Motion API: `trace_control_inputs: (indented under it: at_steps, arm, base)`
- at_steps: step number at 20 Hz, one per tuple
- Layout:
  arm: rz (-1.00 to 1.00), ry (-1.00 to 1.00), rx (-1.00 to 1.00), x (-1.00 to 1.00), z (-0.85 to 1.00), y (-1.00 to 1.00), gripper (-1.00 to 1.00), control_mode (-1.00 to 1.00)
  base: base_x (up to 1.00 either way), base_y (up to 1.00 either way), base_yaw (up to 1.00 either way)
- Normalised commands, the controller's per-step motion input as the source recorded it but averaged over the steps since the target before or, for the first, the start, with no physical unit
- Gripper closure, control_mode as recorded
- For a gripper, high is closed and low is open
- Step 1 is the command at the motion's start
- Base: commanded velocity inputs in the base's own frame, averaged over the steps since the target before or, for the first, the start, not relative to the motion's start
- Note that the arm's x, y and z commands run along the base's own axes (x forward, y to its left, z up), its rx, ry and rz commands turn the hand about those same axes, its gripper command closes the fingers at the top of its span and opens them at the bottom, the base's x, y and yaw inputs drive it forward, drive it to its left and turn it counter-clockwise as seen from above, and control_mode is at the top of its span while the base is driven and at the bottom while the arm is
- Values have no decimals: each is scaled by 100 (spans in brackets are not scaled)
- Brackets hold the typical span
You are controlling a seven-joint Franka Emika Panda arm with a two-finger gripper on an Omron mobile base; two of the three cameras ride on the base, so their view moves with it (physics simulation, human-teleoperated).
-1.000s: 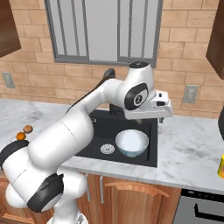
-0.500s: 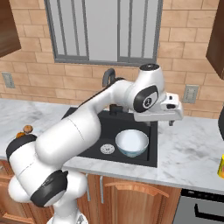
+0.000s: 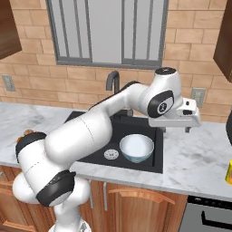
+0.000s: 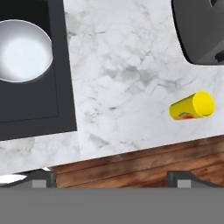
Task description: Remove the tangerine and tangerine from the sink. Then move the bowl and cup from the counter to the sink for washing.
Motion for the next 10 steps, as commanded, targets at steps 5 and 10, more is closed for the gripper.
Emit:
trace_control_inputs:
  at_steps: [5,10]
  arm:
    - [-4,0,0,-2,-3,-30,-100,-100]
    - [-2,0,0,0,-4,-29,-100,-100]
  base:
    - [0,0,0]
    - [0,0,0]
